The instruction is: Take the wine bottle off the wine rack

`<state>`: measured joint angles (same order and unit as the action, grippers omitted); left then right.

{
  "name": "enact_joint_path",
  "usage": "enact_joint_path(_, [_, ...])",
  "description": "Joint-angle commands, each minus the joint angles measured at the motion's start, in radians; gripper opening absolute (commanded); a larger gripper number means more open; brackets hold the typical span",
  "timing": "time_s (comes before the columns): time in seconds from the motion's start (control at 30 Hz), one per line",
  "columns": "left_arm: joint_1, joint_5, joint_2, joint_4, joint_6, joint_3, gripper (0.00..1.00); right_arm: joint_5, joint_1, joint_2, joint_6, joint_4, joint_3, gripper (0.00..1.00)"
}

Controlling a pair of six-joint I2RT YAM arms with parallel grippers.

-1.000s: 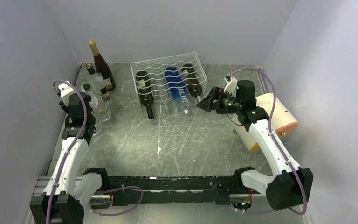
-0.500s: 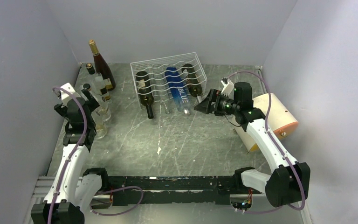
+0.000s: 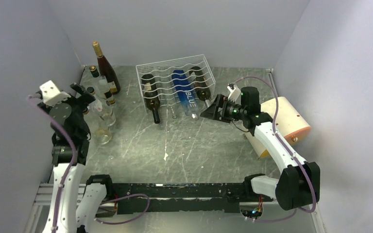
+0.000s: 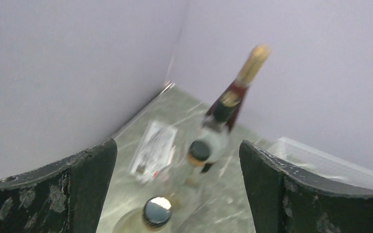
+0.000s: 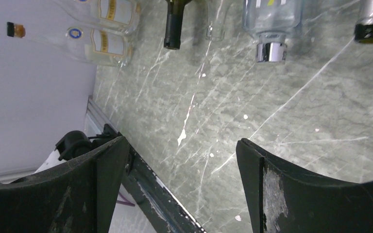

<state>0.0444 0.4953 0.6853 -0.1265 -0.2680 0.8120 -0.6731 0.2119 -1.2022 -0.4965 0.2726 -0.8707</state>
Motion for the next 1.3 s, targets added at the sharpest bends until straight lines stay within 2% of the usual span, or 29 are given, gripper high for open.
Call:
enact_joint_path(0.0, [0.005, -0.245, -0.064, 0.115, 0.016, 0.102, 1.0, -0.019, 0.049, -0.01, -0.067, -0.095, 0.047, 0.86])
enact_joint_path(0.17, [0.005, -0.676, -0.009, 0.351, -0.002, 0.12, 1.0, 0.121, 0.241, -0.088, -0.106, -0.143, 0.008, 0.86])
enact_joint_path(0.3, [0.003, -0.868, 0.087, 0.411, -0.021, 0.12, 1.0, 0.25, 0.41, -0.199, -0.1, -0.178, -0.085, 0.86])
enact_joint_path(0.43, [-0.023, -0.86, 0.105, 0.413, 0.018, 0.055, 1.0, 0.367, 0.506, -0.343, -0.069, -0.215, -0.182, 0.86])
enact_joint_path(0.5, [-0.029, -0.842, 0.098, 0.465, 0.022, -0.006, 0.99, 0.422, 0.529, -0.41, -0.041, -0.275, -0.198, 0.85])
enact_joint_path(0.6, [-0.073, -0.803, 0.092, 0.37, 0.069, 0.025, 0.99, 0.542, 0.565, -0.496, -0.001, -0.413, -0.184, 0.85])
enact_joint_path(0.8, [-0.135, -0.757, 0.053, 0.374, 0.12, -0.011, 0.99, 0.621, 0.591, -0.658, 0.001, -0.496, -0.289, 0.83])
enact_joint_path(0.97, [-0.165, -0.766, 0.051, 0.377, 0.11, -0.014, 0.99, 0.681, 0.628, -0.739, 0.019, -0.468, -0.366, 0.81])
enact_joint_path(1.13, [-0.186, -0.771, 0.042, 0.377, 0.115, -0.016, 0.99, 0.749, 0.65, -0.807, 0.01, -0.473, -0.417, 0.74])
enact_joint_path(1.27, [-0.193, -0.761, 0.042, 0.376, 0.117, -0.022, 0.99, 0.848, 0.676, -0.878, 0.023, -0.44, -0.485, 0.72])
